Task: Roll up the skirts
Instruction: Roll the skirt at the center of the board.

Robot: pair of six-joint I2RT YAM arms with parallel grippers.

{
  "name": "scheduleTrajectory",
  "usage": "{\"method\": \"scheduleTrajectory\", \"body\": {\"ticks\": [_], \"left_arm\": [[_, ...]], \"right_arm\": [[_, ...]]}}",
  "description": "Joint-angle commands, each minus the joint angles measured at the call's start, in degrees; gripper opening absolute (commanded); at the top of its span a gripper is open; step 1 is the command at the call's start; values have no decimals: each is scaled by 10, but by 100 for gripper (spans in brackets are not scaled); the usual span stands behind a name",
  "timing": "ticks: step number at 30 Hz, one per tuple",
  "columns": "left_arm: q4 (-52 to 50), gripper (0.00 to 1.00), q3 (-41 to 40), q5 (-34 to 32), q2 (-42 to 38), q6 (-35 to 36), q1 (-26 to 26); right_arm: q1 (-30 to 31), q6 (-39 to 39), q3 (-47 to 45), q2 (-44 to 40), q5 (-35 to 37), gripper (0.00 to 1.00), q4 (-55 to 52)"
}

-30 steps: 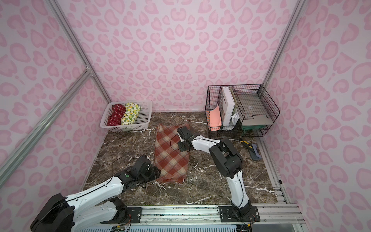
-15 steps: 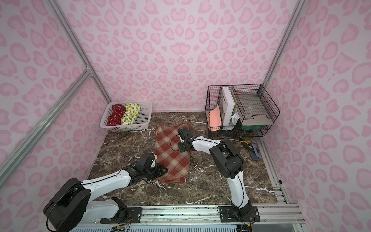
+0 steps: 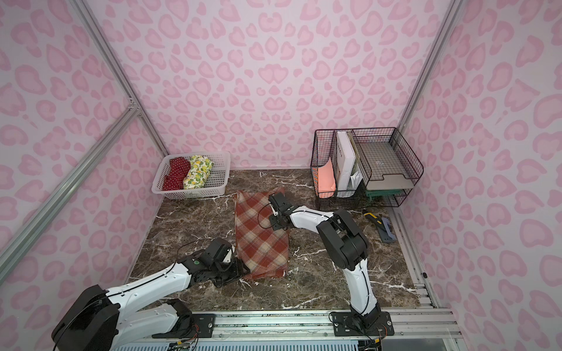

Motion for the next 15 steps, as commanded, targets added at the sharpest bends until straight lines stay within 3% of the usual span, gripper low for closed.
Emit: {"method": "scheduleTrajectory", "body": {"ticks": [1, 6, 10, 15], "left_arm": [[-49, 56, -16, -23, 16, -27, -6], [8, 52, 4, -63, 100, -34, -21], [13, 35, 17, -66, 139, -39, -31], [-40, 13, 18, -108, 84, -53, -43]], "right_arm": [[5, 9, -2, 15, -24, 38, -70], [10, 9, 4, 17, -23, 38, -74], [10, 5, -1, 7, -12, 38, -80], [8, 7, -13, -2, -14, 38, -76]]}}
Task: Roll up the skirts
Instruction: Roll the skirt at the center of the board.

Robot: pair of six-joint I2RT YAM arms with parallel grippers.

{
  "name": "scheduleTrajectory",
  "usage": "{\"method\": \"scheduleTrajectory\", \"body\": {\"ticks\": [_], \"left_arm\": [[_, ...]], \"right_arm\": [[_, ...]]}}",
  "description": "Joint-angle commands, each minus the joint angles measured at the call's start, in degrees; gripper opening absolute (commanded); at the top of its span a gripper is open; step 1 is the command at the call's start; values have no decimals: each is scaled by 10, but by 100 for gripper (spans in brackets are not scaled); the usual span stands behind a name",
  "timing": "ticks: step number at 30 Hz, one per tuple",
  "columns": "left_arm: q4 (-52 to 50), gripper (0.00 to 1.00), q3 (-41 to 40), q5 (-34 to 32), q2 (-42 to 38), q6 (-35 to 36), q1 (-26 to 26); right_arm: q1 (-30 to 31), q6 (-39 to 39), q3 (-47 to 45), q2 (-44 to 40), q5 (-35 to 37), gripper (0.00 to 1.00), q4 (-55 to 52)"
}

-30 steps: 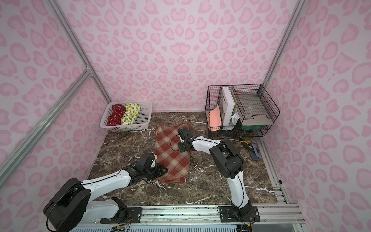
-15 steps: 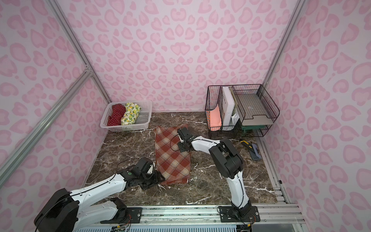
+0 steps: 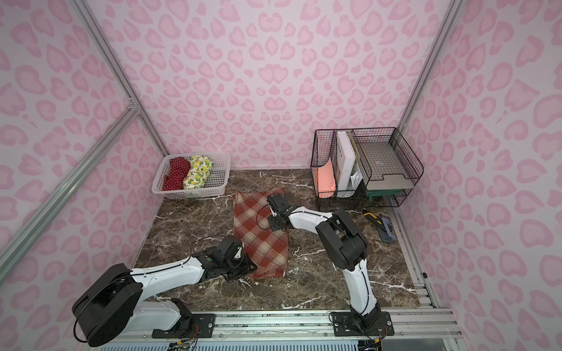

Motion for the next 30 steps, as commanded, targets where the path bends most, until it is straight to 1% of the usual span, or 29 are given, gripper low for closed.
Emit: {"method": "scheduleTrajectory", "body": {"ticks": [1, 2, 3, 6, 9, 10, 12, 14, 16, 18, 21, 24, 27, 28, 29, 30], "left_arm": [[-170, 7, -5, -85, -33, -11, -1], [-187, 1, 1, -92, -50, -10, -1], [-206, 0, 9, -100, -64, -8, -2], [-246, 0, 42, -114, -85, 2, -2], [-252, 0, 81, -98, -56, 13, -1], [-261, 0, 100, -92, -41, 19, -2], [-270, 0, 128, -81, -22, 33, -2], [-276, 0, 148, -65, -12, 39, -1], [-283, 0, 162, -45, -8, 43, 4], [-283, 0, 170, -20, -9, 41, 11], [-290, 0, 185, 11, -3, 40, 19], [-284, 0, 187, 48, 11, 35, 30], [-261, 0, 176, 89, 20, 18, 43], [-258, 0, 175, 95, 20, 17, 48], [-258, 0, 176, 100, 19, 17, 51], [-260, 0, 179, 103, 19, 18, 54]], "right_arm": [[2, 8, -10, 2, -24, 38, -76], [1, 7, -10, 2, -25, 38, -74], [1, 7, -10, 3, -26, 38, -74], [1, 3, -10, 3, -19, 40, -80], [1, -1, -10, -16, -16, 42, -83], [2, -3, -10, -31, -13, 44, -84], [4, -8, -48, -69, -2, 47, -83], [12, -14, -84, -122, 13, 52, -83], [29, -12, -129, -183, 47, 57, -79], [65, -21, -180, -245, 74, 63, -72], [149, -16, -244, -328, 152, 76, -61], [227, -6, -298, -399, 200, 82, -40], [296, 5, -336, -450, 229, 86, -9], [318, 0, -347, -463, 233, 89, 7], [333, -9, -359, -471, 230, 92, 23], [340, -25, -362, -470, 211, 93, 34]]}}
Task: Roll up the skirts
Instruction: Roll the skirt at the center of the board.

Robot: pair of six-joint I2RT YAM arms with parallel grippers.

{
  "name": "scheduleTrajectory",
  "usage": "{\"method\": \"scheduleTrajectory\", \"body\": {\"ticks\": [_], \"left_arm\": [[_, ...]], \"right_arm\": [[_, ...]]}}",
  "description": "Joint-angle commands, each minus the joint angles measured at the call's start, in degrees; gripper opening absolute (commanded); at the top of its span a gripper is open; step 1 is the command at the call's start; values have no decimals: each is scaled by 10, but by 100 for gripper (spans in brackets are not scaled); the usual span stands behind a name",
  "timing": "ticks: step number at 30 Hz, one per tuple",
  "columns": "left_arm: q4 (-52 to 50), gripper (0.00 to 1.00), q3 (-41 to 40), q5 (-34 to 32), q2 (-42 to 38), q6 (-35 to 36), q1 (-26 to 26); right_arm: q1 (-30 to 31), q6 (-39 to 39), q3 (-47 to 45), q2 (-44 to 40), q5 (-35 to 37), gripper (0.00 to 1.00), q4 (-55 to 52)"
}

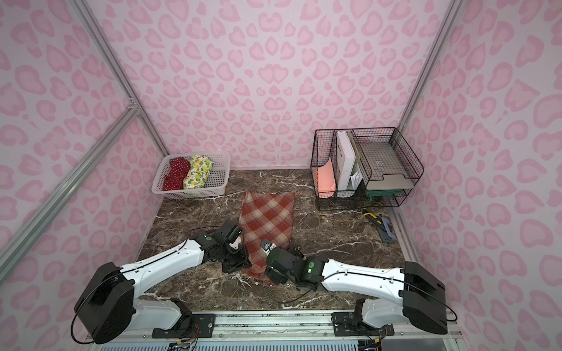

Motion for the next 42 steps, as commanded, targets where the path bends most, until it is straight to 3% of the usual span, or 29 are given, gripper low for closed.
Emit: {"method": "scheduleTrajectory", "body": {"ticks": [1, 5, 12, 23, 25, 28, 33, 39, 40, 42], "left_arm": [[9, 0, 4, 45, -1, -9, 11], [10, 0, 6, 59, -5, -10, 20], [9, 0, -9, 64, -14, -13, 28], [21, 0, -31, 85, -28, -19, 36], [20, 0, -31, 88, -29, -17, 36], [17, 0, -33, 91, -29, -12, 38], [11, 0, -43, 94, -38, -10, 40], [9, 0, -62, 98, -49, -10, 41], [8, 0, -63, 98, -51, -9, 41], [5, 2, -64, 98, -55, -8, 42]], "right_arm": [[30, -24, -12, -2, 5, 93, 59], [80, -48, 5, 60, 18, 95, 77], [94, -83, 20, 141, 56, 95, 118], [108, -95, 48, 219, 253, 93, 118], [108, -102, 45, 222, 252, 92, 127], [114, -95, 54, 236, 278, 88, 120], [125, -120, 51, 239, 284, 70, 139], [143, -136, 56, 229, 301, 65, 137], [143, -145, 51, 227, 291, 60, 146], [145, -151, 48, 228, 278, 38, 151]]}}
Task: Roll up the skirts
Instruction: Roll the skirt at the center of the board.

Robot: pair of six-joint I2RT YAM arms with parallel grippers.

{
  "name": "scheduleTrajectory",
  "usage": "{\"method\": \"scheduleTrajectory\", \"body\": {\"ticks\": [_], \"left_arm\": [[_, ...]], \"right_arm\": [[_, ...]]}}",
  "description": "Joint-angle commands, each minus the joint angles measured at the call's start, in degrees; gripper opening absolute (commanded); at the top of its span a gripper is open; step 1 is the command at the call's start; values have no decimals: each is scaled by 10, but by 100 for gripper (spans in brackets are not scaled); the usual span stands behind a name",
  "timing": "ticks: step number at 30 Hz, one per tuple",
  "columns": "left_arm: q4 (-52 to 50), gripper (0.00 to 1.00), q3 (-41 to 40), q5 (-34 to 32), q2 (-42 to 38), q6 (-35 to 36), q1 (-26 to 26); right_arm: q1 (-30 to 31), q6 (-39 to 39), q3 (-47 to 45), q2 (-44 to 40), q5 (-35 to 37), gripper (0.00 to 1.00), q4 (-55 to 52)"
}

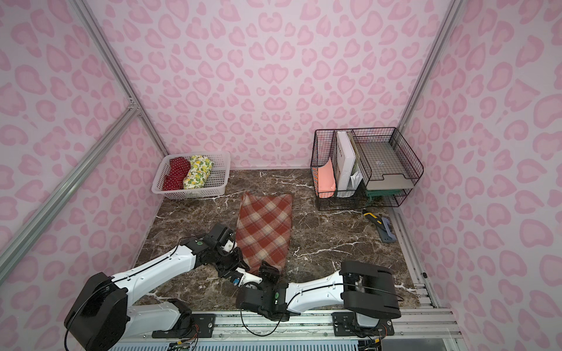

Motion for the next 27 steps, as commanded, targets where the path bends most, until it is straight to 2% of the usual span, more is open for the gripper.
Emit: {"method": "scheduleTrajectory", "body": {"ticks": [1, 2, 4, 6, 7, 10, 17, 19, 25, 27], "left_arm": [[-21, 8, -3, 7, -10, 6, 0], [-26, 17, -1, 4, -16, 6, 1], [-40, 39, 0, -1, -30, 10, 7], [-64, 54, 6, -8, -49, 21, 22], [-84, 68, 9, -14, -61, 30, 33], [-140, 81, 13, -32, -105, 59, 72], [-205, 84, -30, -47, -212, 85, 153], [-213, 83, -42, -51, -235, 80, 158], [-226, 83, -57, -83, -297, 83, 163], [-226, 83, -58, -92, -310, 82, 163]], "right_arm": [[1, -15, -2, -4, -23, 29, 21], [-1, -16, -3, -1, -46, 20, 19], [-1, -16, 6, 15, -73, 9, 3], [-1, -15, 12, 30, -82, 2, -11], [-1, -16, 13, 34, -90, 0, -19], [-7, -8, 22, 34, -124, 0, -38], [-20, -17, 40, 27, -213, 0, -54], [-30, -19, 46, 25, -246, 0, -62], [-71, -16, 85, -11, -427, 0, -92], [-83, -17, 98, -16, -448, 0, -101]]}}
